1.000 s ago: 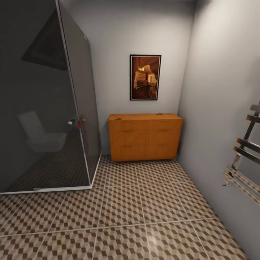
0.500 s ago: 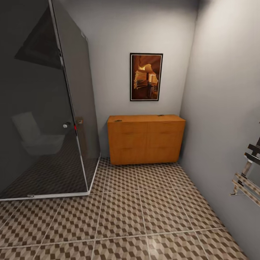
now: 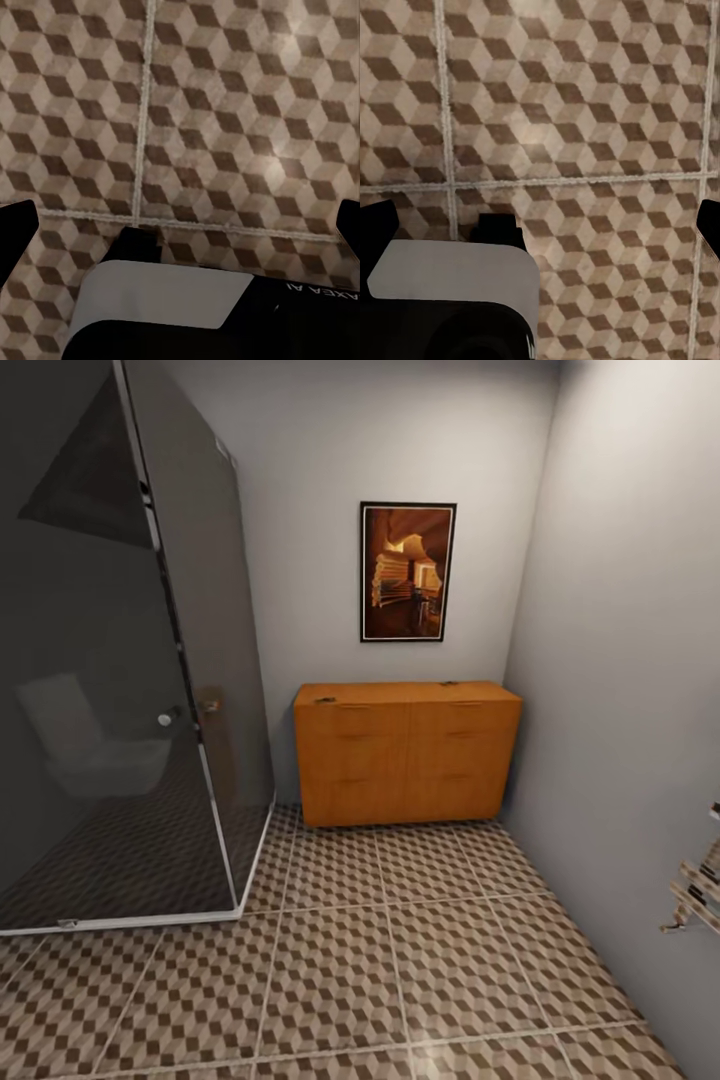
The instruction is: Take the four mousetraps from the cabinet in the bathroom and place them on the bathroom floor. Make sure all four end up on the same floor surface, and ensure that at least two of them are either under or directly next to the same bathroom sink.
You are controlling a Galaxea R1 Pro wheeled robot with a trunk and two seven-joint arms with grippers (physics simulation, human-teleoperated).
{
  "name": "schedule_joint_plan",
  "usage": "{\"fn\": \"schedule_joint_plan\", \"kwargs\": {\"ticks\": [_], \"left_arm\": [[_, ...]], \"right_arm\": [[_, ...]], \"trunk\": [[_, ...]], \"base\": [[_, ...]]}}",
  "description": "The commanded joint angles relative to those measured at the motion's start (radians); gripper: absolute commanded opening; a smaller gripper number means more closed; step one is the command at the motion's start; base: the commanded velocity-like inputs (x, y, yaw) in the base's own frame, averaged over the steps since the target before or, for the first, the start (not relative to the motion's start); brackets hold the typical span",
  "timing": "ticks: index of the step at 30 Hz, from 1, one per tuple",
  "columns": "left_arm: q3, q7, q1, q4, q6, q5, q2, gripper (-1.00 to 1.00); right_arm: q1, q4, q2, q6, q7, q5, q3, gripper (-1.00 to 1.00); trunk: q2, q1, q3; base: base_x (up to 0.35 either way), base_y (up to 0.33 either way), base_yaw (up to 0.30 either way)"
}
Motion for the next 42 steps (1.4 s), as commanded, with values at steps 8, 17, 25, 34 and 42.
{"fn": "schedule_joint_plan", "kwargs": {"ticks": [8, 17, 25, 34, 42], "left_arm": [[-0.009, 0.003, -0.001, 0.001, -0.003, 0.008, 0.000, 1.00], [-0.009, 0.003, -0.001, 0.001, -0.003, 0.007, -0.001, 1.00], [-0.009, 0.003, -0.001, 0.001, -0.003, 0.008, -0.002, 1.00], [-0.009, 0.003, 0.000, 0.001, -0.003, 0.008, -0.002, 1.00], [-0.009, 0.003, -0.001, 0.001, -0.003, 0.009, -0.001, 1.00]], "right_arm": [[-0.001, 0.003, 0.001, -0.005, -0.004, 0.011, -0.003, 1.00], [-0.001, 0.003, 0.002, -0.004, -0.004, 0.008, -0.004, 1.00], [-0.001, 0.003, 0.001, -0.004, -0.003, 0.007, -0.004, 1.00], [-0.001, 0.003, 0.000, 0.002, -0.003, 0.007, -0.004, 1.00], [-0.001, 0.003, 0.000, 0.005, -0.001, 0.010, -0.004, 1.00]], "trunk": [[0.000, 0.000, -0.001], [0.000, 0.000, -0.001], [0.000, 0.000, -0.001], [0.000, 0.000, -0.001], [0.000, 0.000, -0.001]], "base": [[0.269, 0.000, 0.000], [0.310, 0.000, 0.000], [0.320, 0.000, 0.000], [0.321, 0.000, 0.000], [0.321, 0.000, 0.000]]}}
